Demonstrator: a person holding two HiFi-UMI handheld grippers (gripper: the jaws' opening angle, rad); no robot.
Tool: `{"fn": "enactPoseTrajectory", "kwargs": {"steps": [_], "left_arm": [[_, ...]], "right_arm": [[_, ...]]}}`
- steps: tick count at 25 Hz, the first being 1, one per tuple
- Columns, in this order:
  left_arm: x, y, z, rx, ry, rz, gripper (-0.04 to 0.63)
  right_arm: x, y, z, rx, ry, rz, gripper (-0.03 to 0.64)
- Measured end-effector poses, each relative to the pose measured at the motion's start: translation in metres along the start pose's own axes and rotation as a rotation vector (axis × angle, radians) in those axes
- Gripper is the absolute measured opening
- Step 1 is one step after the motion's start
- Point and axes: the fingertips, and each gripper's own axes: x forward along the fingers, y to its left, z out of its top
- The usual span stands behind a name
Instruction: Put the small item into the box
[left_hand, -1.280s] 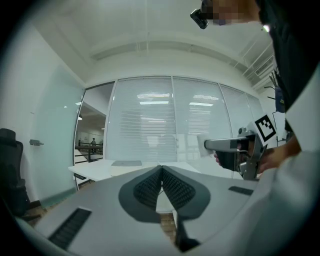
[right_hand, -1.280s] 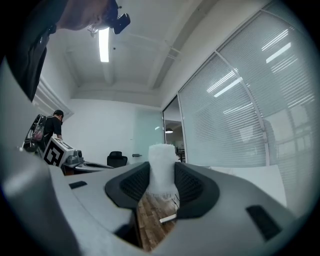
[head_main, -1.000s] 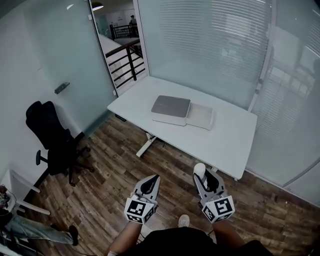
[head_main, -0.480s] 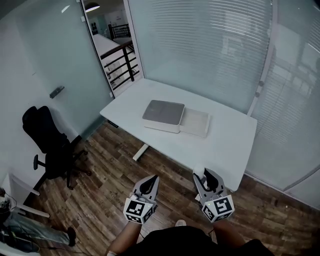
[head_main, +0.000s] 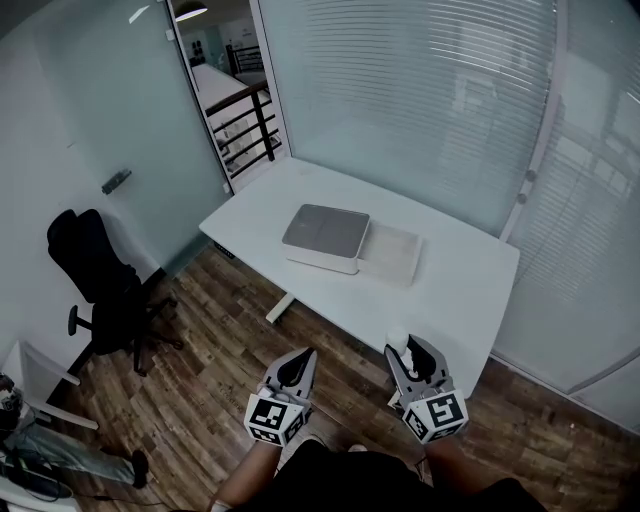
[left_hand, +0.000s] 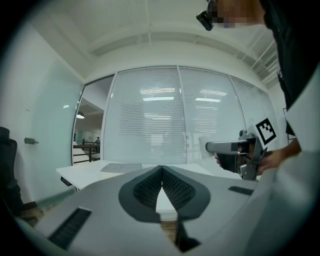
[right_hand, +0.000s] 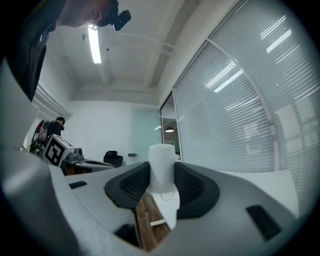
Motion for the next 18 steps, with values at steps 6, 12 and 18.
{"fn": "enactPoseTrajectory", "kwargs": {"steps": [6,12,18], "left_arm": [[0.020,0.010,-0.001,-0.005,0.001,0.001,0.011],[0.044,0.033,0.001,-0.026,-0.010,0.001,0.011],[0.078,0.052,0.011,-0.015,-0.015,-0.035,0.011]], "right_arm": [[0.020,-0.016,-0.010,0.003,0.020,-0.007,0.161],[0.046,-0.023,-0.005,-0.030,0.025,0.004,0.161],[0.077,-0.039,0.000,-0.043,0.029,-0.015,0.161]]}}
